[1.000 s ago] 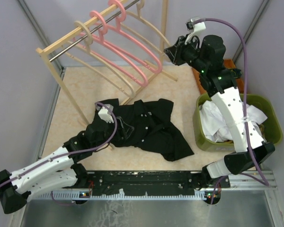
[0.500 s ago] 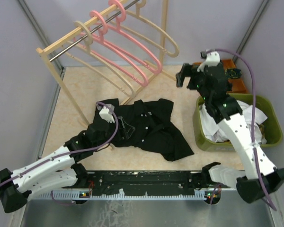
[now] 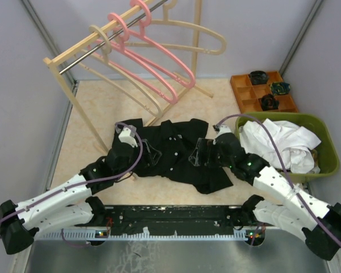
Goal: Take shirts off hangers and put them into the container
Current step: Place the hanger at the clothesline, then pick up the shirt from the center of the board.
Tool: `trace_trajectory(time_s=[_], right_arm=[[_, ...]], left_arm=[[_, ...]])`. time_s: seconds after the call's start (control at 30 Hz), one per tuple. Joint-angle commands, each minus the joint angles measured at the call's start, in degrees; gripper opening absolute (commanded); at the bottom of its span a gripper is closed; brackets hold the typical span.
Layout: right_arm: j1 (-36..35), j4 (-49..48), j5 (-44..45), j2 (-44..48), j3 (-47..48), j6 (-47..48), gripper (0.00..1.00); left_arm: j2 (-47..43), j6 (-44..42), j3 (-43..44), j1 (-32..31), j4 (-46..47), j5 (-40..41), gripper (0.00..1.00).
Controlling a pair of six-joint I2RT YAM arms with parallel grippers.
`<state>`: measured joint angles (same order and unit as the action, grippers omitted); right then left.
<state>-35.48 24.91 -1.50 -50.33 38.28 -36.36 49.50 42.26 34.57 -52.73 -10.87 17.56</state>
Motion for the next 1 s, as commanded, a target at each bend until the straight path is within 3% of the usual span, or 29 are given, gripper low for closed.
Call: trace_trajectory(time_s=[0.0, 0.1, 0.27, 0.4, 0.5, 0.7, 0.97], right_arm=[[-10.8, -2.6, 11.4, -0.9, -0.1, -12.0, 0.99], [-16.1, -8.3, 15.8, -5.5, 0.2, -12.8, 0.99], [-16.6, -16.2, 24.1, -16.9, 3.1, -16.2, 0.99], [-16.6, -15.8, 28.3, -29.0, 12.2, -14.4, 0.99], [-16.6, -17.4, 26.6, -37.2, 20.3, -9.3, 0.99], [-16.7, -6.0, 28.6, -52.4, 31.7, -4.2, 0.99], [-16.9, 2.0, 31.1, -61.9, 31.3, 0.9, 0.99]], left_arm=[[-2.1, 2.8, 0.8, 0.1, -1.5, 4.3, 0.79], [-3.4, 3.4, 0.7, 0.1, -2.1, 4.8, 0.79], [-5.4, 3.7, 0.2, 0.1, -2.5, 4.3, 0.78], [-6.9, 4.1, -0.2, 0.1, -3.4, 4.5, 0.78], [-7.6, 4.3, -0.3, 0.0, -3.9, 4.4, 0.78], [-9.2, 4.4, 0.1, 0.1, -5.5, 5.4, 0.78], [-10.4, 3.9, -1.2, 0.1, -4.5, 6.2, 0.78]])
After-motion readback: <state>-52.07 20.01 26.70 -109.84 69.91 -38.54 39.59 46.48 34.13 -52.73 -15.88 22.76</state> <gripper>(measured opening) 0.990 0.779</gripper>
